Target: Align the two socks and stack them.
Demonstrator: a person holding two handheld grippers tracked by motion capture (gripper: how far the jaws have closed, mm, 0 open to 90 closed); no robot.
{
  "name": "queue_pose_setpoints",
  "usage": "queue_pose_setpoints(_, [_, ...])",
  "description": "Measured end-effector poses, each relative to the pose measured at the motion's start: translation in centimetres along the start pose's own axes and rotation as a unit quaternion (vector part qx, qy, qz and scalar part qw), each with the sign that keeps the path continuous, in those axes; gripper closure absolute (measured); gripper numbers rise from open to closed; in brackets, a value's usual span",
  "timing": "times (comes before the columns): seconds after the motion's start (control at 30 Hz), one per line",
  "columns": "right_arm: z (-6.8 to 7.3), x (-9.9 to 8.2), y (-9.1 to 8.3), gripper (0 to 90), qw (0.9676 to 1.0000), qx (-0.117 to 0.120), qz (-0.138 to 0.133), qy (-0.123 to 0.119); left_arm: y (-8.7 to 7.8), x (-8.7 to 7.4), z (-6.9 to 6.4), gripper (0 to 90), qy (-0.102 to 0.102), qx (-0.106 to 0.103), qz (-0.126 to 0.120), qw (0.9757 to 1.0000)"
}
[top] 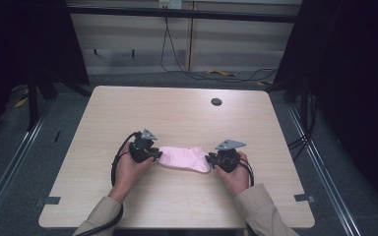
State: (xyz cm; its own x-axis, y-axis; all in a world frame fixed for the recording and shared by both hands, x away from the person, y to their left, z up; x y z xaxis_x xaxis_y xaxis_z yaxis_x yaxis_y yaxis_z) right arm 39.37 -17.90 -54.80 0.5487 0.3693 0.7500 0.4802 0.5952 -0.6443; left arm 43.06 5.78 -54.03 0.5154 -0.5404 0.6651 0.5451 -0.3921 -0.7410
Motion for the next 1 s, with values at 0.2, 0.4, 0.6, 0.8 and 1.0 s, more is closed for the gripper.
queue_pose_setpoints(0.2, [0.0, 0.0, 0.1, 82.0, 1.0000, -0.002, -0.004, 0.002, 0.4, -0.1, -0.1, 88.3, 0.002, -0.004, 0.026, 0.9997])
queue_pose_setpoints(0.4, [0.0, 0.2, 0.2, 84.1, 1.0000, -0.002, -0.005, 0.004, -0.3, 0.4, 0.0, 89.4, -0.015, -0.009, 0.022, 0.9996])
queue_pose_setpoints(0.6, [0.4, 0.7, -0.3, 84.3, 0.9999, 0.003, -0.015, -0.001, -1.3, 1.3, 0.4, 89.4, -0.016, -0.011, 0.013, 0.9997])
queue_pose_setpoints(0.8, [0.6, 1.1, -0.2, 84.0, 0.9999, 0.005, -0.013, -0.003, -0.8, 1.0, 0.6, 88.3, -0.011, -0.001, 0.024, 0.9997])
queue_pose_setpoints(1.0, [0.5, 0.3, 0.4, 83.8, 0.9999, 0.007, -0.008, 0.006, -0.1, 0.9, 0.6, 81.2, -0.006, 0.006, 0.014, 0.9999])
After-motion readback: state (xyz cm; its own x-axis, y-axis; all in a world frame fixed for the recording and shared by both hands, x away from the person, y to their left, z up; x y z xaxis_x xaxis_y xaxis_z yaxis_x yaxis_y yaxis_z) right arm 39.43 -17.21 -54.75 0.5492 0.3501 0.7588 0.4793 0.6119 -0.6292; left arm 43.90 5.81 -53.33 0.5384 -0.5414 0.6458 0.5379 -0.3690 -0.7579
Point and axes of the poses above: each handheld gripper's, and its own axes: y roughly forward along the jaws, x roughly out of its top, z roughly to its left, the point moved 7 cm from there along y, roughly forward along the jaws, and after that the axes turned 12 degrees about x, right-handed, at the moved point
